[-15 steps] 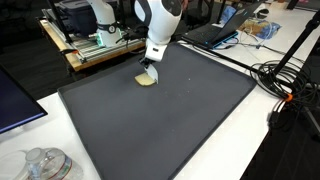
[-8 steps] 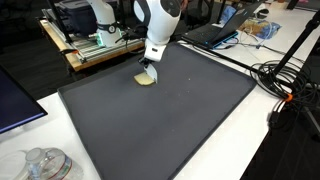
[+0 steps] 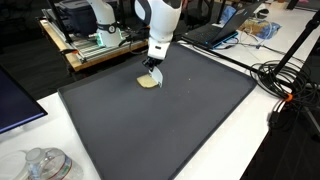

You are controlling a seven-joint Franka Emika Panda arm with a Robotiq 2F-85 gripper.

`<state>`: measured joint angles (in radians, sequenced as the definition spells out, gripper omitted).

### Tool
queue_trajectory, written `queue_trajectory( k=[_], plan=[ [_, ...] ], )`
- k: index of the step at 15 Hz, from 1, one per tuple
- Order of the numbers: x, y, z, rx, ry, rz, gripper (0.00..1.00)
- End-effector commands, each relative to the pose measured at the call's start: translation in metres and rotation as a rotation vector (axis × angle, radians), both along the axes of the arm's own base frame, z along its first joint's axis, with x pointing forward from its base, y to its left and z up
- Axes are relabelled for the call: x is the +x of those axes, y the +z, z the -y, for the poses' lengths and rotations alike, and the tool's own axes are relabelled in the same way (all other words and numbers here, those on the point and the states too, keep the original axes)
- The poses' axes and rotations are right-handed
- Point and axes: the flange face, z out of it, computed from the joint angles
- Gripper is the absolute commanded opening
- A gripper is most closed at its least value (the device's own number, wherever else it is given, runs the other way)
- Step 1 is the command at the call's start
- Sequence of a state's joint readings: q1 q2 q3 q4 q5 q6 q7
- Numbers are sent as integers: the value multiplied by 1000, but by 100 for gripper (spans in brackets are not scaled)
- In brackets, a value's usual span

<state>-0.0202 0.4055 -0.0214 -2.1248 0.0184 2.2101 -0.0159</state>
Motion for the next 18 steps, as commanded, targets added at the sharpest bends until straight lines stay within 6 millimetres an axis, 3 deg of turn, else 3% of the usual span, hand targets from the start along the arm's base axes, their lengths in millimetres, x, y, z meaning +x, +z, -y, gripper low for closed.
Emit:
queue_trajectory(
  k=[1, 18],
  plan=[
    [21, -18, 2, 23, 3, 134, 1],
    [68, -11, -2, 9, 62, 421, 1]
  ],
)
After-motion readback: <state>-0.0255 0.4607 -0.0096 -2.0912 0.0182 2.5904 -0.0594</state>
